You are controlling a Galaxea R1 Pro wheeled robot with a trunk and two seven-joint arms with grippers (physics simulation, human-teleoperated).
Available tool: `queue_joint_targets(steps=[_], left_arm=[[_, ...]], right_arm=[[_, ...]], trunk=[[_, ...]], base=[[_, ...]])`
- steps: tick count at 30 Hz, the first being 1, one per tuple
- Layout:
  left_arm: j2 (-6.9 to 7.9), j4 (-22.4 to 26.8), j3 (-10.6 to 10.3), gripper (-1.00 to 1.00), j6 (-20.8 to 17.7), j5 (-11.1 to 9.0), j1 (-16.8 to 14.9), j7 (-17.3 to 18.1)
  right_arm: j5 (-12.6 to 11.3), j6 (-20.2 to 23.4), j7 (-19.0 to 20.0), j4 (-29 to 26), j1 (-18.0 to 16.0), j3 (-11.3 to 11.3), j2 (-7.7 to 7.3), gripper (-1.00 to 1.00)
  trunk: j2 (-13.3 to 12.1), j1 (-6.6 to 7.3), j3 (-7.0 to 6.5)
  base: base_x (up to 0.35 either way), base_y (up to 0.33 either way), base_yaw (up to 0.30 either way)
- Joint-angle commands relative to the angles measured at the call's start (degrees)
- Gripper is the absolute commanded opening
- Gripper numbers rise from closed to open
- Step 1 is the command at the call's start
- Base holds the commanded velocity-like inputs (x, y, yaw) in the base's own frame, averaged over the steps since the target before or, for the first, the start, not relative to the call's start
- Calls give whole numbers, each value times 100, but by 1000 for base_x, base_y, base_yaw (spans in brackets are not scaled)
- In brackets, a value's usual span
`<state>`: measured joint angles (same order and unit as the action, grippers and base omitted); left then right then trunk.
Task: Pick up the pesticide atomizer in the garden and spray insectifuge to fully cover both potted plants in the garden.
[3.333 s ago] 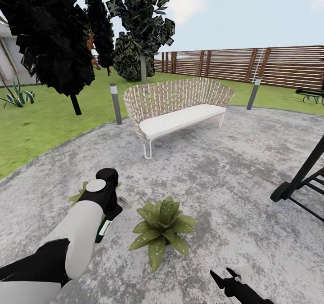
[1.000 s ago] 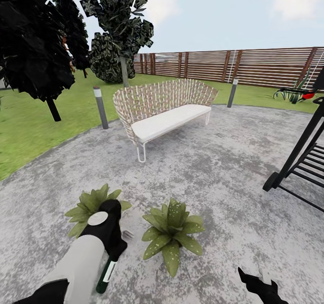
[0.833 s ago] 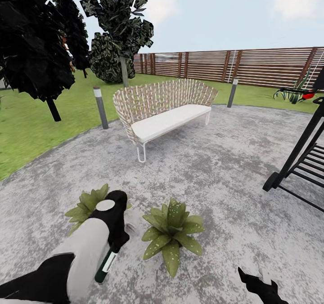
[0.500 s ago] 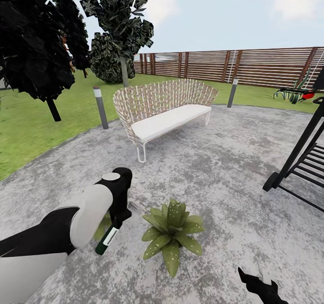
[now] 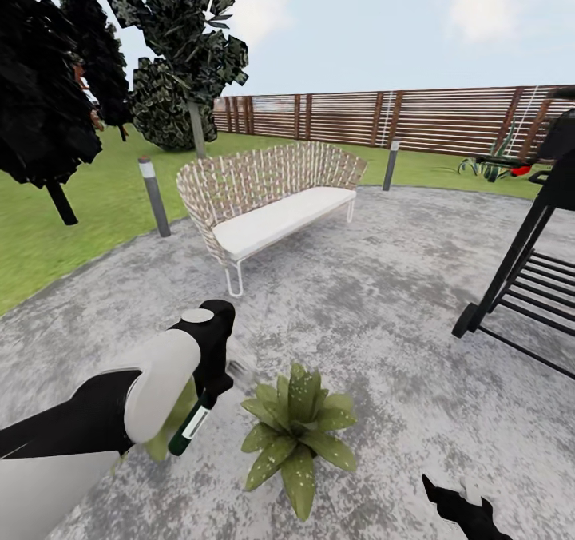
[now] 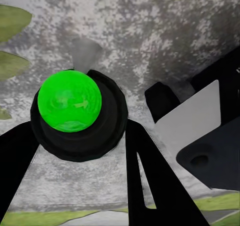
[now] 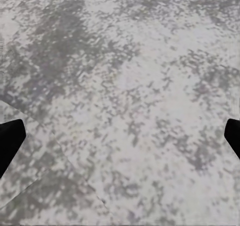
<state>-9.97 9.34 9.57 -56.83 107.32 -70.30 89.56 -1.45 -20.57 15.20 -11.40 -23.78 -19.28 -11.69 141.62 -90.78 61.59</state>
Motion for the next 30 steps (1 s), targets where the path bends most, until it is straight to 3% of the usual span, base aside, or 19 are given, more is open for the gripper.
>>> queue_joint_targets(steps=[1, 12, 26, 30], left_arm=[[-3, 2, 35, -100, -59, 58, -1, 44], [-3, -23, 21, -100, -47, 61, 11, 44], [-3, -20, 20, -100, -52, 71, 8, 44], [-3, -24, 16, -100, -47, 223, 12, 44]], right_arm=[[-19, -13, 53, 7, -4, -41, 0, 100], [-15, -10, 45, 5, -4, -41, 0, 100], [-13, -7, 53, 13, -4, -41, 0, 100], [-13, -6, 53, 15, -4, -41, 0, 100]], trunk=[[2, -2, 5], [2, -2, 5], [2, -2, 5], [2, -2, 5]], base=[[287, 211, -10], [46, 18, 0], [0, 0, -251], [0, 0, -64]])
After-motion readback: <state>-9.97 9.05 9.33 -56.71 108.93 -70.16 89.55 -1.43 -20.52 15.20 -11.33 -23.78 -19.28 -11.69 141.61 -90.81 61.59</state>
